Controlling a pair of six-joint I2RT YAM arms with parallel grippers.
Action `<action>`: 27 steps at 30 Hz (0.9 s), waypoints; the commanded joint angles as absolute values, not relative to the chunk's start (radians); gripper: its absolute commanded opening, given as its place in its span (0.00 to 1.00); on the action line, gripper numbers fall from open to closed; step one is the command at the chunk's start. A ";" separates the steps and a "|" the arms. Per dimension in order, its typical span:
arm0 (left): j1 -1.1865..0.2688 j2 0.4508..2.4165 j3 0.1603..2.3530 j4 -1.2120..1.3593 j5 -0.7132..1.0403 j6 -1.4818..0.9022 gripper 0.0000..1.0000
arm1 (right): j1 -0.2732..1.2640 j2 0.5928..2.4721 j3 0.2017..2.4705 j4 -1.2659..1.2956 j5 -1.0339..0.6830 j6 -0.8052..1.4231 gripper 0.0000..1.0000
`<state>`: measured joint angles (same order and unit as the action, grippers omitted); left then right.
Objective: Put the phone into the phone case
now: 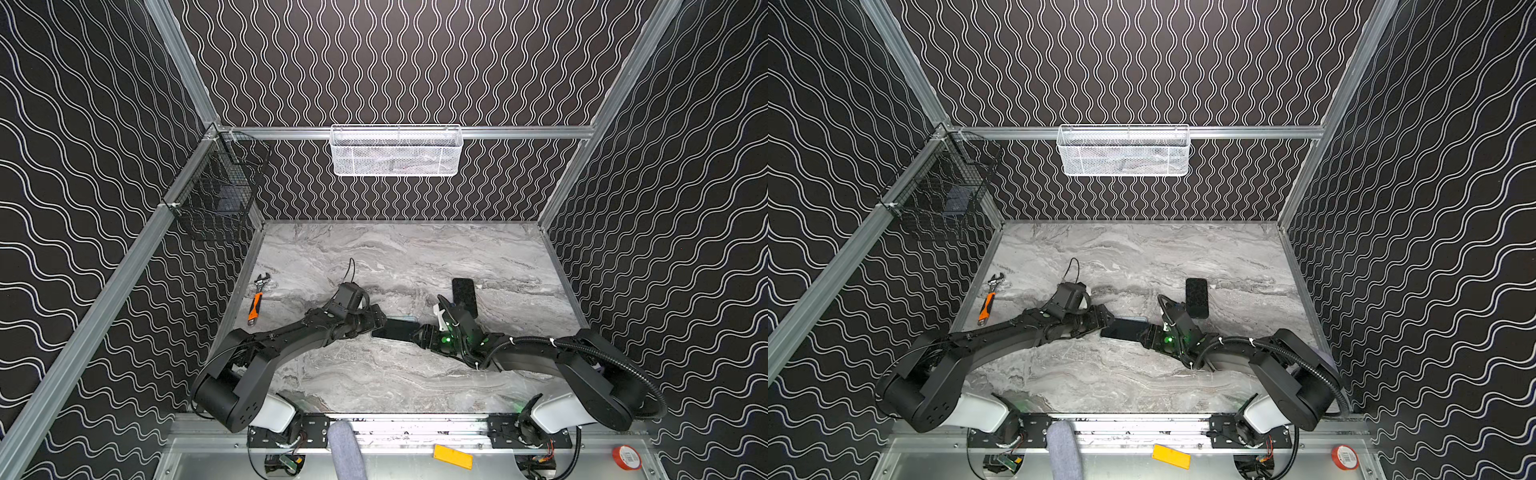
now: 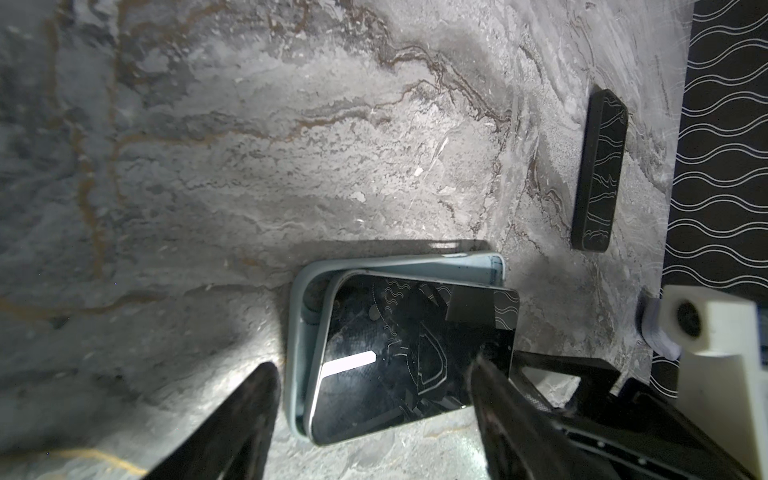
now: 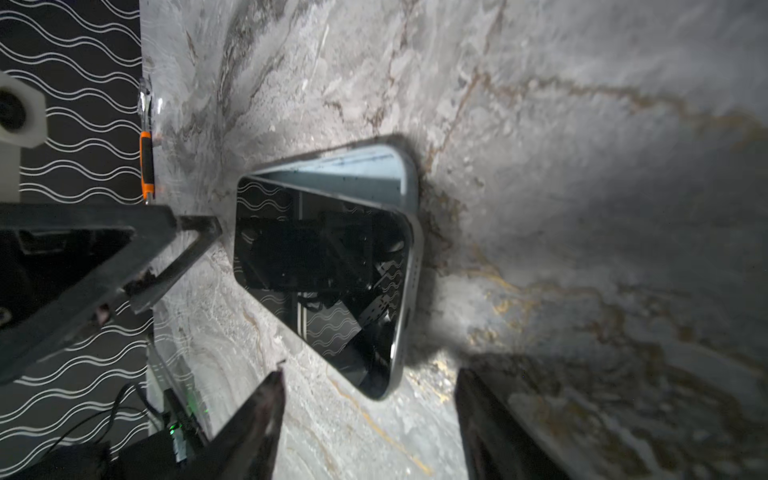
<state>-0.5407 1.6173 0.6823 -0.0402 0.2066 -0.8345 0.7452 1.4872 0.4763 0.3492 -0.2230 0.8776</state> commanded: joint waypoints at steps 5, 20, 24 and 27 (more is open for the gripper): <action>-0.541 1.629 0.697 -0.009 0.214 -0.834 0.77 | 0.752 1.509 0.436 0.516 -0.315 0.919 0.67; -0.542 1.642 0.707 -0.012 0.212 -0.829 0.77 | 0.750 1.582 0.387 0.714 -0.349 0.939 0.59; -0.543 1.647 0.703 0.000 0.216 -0.833 0.77 | 0.750 1.594 0.377 0.750 -0.348 0.943 0.54; -0.544 1.653 0.701 0.004 0.219 -0.835 0.77 | 0.750 1.596 0.370 0.777 -0.347 0.946 0.53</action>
<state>-0.5434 1.6466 0.6987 -0.0376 0.2165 -0.8345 0.7498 1.5929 0.3744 0.6998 -0.3489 0.9329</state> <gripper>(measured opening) 0.767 0.534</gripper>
